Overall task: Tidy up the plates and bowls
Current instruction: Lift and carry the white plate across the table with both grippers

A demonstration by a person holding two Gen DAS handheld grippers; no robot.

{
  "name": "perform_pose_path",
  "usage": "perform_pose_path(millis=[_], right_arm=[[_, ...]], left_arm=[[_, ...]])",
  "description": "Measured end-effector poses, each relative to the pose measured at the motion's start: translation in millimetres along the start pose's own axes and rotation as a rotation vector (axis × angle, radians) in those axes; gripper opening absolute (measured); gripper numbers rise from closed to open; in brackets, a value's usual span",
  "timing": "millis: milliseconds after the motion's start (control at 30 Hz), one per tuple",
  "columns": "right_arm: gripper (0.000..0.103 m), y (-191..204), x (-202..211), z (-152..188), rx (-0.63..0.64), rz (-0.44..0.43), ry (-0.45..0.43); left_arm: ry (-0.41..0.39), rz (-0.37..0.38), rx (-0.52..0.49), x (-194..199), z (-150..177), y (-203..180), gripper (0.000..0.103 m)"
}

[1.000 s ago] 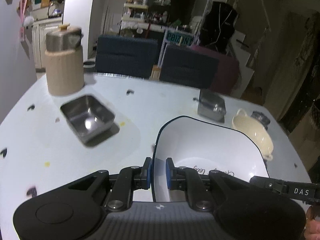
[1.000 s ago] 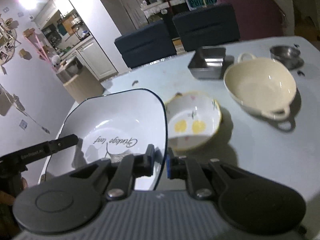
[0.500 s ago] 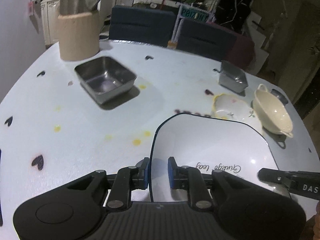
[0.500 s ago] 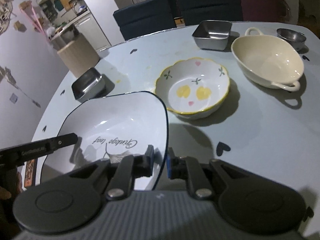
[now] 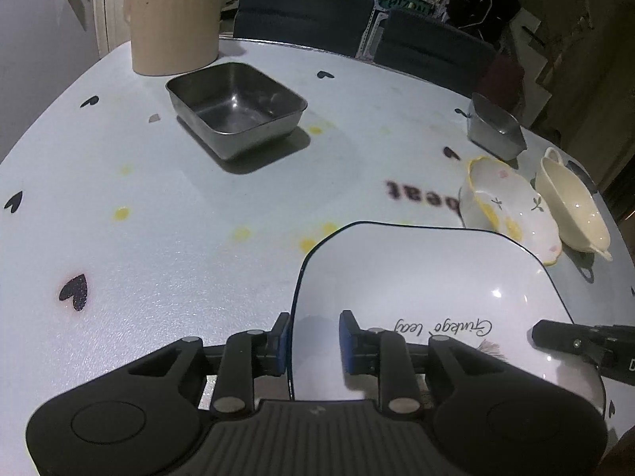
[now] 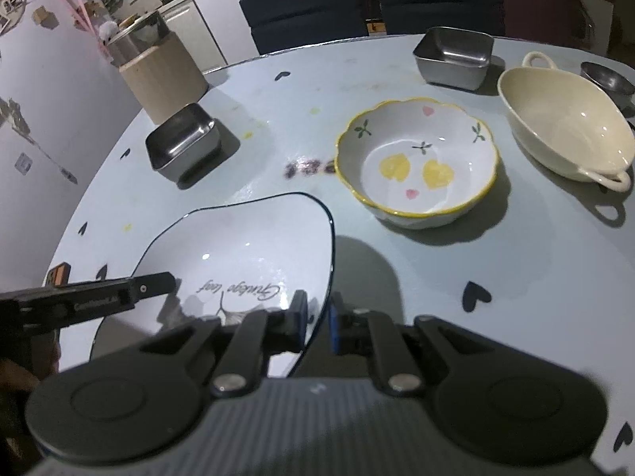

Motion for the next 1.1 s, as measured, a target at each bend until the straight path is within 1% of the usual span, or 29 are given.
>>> perform_pose_path(millis=[233,600,767,933,1067,1100], right_arm=[[0.014,2.6,-7.6,-3.9,-0.008,0.017,0.003],[0.014,4.7,-12.3,-7.3,-0.016,0.039,-0.002],[0.014,4.6,-14.0,-9.8,-0.024,0.041,-0.001],[0.014,8.7,-14.5,-11.9,-0.014,0.05,-0.01],[0.013,11.3,-15.3,-12.3,-0.002,0.063,-0.011],[0.012,11.8,-14.9,-12.3,0.002,0.063,-0.013]], left_arm=[[0.002,0.025,0.015,-10.9,-2.1,4.4,0.028],[-0.013,0.005,-0.028,-25.8,-9.8,1.5,0.031],[0.001,0.023,0.014,-30.0,-11.8,7.9,0.031],[-0.002,0.03,0.029,-32.6,-14.6,11.1,0.032],[0.002,0.01,-0.018,-33.4,-15.8,7.8,0.033],[-0.001,0.017,-0.016,-32.5,-16.2,8.5,0.035]])
Point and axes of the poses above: each gripper's, at about its wrist camera, not at the fingertips, and x roughly against the way its jaws point, y to its left, z to its underside, the point moved 2 cm from there along -x, roughly the way its jaws point, and after that the axes turned 3 degrees about y, right-handed, at the moved point
